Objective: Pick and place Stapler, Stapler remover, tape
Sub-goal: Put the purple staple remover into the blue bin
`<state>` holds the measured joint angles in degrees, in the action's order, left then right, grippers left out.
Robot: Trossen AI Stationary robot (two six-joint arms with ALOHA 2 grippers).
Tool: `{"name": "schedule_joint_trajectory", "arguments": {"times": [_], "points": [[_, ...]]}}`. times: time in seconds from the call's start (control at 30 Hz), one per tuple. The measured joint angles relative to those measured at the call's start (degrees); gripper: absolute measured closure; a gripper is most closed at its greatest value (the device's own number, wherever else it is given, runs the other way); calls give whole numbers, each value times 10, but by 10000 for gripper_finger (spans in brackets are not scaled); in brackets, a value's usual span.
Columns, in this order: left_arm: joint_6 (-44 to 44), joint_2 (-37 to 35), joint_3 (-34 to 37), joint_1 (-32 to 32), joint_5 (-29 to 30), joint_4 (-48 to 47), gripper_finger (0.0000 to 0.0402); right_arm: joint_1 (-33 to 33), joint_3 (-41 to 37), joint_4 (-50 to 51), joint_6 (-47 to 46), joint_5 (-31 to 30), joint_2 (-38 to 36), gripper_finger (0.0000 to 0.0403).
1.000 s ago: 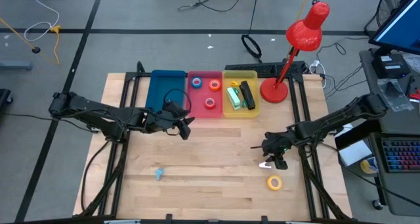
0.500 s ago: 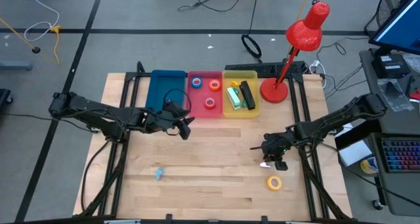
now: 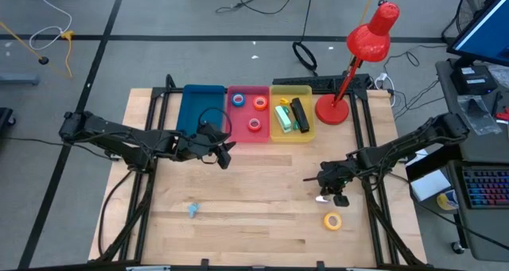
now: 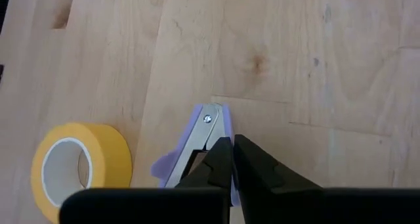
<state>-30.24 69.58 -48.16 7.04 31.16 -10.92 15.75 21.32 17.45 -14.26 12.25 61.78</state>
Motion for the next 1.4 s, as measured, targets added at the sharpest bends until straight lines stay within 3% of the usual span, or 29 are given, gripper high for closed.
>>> {"name": "schedule_joint_trajectory", "arguments": {"times": [0.57, 1.03, 1.4], "points": [[2, 0, 0, 0, 0, 2, 224, -64, -4, -90, -64, -4, -49, 402], [2, 0, 0, 0, 0, 11, 224, -143, -2, -413, -155, 43, -72, 403], [3, 0, 0, 0, 0, 39, 224, -198, -2, -519, -167, 43, -72, 403]]}}
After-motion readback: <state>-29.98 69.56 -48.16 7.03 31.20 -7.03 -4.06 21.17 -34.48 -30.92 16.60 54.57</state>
